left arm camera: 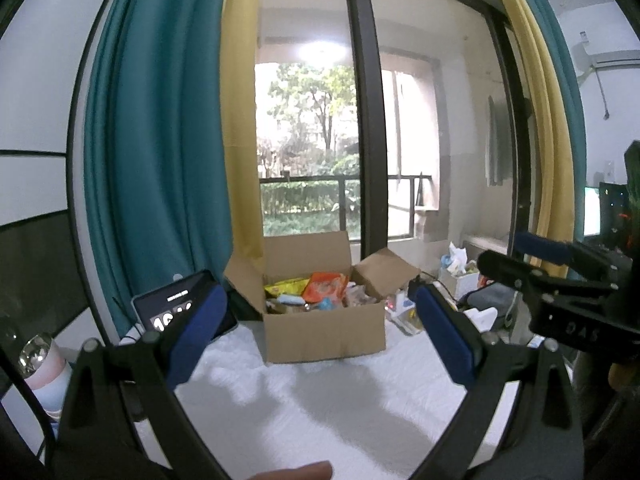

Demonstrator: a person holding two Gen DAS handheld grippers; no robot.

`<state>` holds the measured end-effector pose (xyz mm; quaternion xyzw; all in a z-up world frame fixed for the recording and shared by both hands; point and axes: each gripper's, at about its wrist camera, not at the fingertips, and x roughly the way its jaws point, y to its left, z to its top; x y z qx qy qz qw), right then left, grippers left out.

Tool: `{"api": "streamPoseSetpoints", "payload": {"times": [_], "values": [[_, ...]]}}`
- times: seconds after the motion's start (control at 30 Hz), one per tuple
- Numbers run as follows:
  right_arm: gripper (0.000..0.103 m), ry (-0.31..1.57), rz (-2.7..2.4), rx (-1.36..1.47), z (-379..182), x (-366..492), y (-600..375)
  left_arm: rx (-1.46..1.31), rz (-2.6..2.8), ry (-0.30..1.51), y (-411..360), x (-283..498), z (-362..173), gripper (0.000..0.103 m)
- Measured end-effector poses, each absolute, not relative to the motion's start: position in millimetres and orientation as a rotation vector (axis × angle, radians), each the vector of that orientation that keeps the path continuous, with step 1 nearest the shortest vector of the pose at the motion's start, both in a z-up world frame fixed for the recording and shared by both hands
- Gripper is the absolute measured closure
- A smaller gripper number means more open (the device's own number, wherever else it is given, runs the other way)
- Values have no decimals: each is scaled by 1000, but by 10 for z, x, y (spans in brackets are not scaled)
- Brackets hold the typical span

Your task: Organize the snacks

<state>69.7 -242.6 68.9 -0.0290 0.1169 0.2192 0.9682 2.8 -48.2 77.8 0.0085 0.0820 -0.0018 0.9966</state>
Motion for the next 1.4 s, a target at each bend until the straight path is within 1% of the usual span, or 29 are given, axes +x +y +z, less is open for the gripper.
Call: {"api": "streamPoseSetpoints", "payload": {"times": [0.57, 1.4], "values": [[32, 145, 395, -61, 834, 269, -2556, 20, 12, 87, -496, -108, 839, 6], [32, 174, 412, -62, 842, 327, -2540, 11, 22, 111, -471, -82, 856, 6]]}}
